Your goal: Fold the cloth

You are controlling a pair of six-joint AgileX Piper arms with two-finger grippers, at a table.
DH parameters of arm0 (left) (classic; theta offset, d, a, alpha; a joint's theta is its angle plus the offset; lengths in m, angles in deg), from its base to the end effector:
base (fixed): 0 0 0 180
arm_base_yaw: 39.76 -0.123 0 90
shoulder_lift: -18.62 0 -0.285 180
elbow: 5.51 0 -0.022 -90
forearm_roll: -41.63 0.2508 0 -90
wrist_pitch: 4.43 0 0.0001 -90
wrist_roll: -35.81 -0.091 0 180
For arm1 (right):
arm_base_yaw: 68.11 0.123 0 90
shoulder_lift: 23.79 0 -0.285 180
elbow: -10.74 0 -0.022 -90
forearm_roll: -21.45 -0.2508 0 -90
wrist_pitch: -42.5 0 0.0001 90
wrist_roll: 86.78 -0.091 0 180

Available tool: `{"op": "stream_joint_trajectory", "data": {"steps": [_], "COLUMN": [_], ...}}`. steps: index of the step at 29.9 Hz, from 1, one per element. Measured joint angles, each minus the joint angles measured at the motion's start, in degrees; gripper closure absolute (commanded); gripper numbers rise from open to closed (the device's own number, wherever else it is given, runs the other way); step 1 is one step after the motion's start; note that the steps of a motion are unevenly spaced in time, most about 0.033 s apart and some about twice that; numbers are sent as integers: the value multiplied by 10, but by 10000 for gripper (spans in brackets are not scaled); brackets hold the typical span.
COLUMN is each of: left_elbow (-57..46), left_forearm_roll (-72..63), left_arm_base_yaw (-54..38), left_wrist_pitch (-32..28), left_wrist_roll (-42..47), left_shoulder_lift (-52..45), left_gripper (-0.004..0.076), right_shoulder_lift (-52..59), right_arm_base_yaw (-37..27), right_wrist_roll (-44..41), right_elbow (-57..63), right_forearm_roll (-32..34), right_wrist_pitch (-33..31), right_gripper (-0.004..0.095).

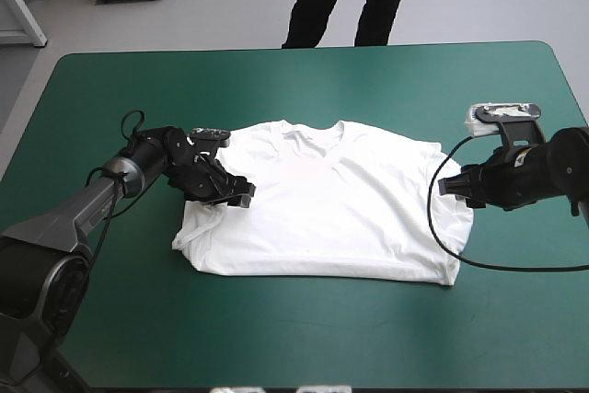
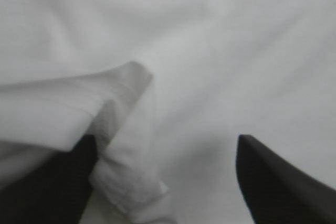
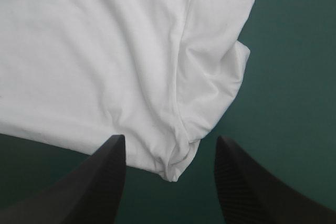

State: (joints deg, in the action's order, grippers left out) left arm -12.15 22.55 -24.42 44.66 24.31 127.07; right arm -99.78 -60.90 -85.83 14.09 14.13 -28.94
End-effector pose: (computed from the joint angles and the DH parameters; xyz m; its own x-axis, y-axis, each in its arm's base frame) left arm 0.3344 -0.1151 0.2228 -0.9271 0.2322 -0.2942 0.3073 0.9202 -0.2422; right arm 0.2145 0.0382 0.3888 -0.8688 -0.0856 -0.4876 -0.1623 0.9798 0.1171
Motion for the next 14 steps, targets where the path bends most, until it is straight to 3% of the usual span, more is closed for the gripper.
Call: {"op": "stream_joint_trajectory", "data": {"steps": [14], "left_elbow": [173], "left_forearm_roll": [55], "left_arm_base_yaw": [-1], "left_wrist_pitch": [148], "left_wrist_roll": [-4], "left_shoulder_lift": [-7], "left_gripper": [122], "right_shoulder_lift": [-13], "right_arm_base_yaw": [0], "right_wrist_roll": [-70], "right_elbow": [0], "right_forearm_roll": [50], "right_wrist_pitch": [24], "right_gripper": [407]}}
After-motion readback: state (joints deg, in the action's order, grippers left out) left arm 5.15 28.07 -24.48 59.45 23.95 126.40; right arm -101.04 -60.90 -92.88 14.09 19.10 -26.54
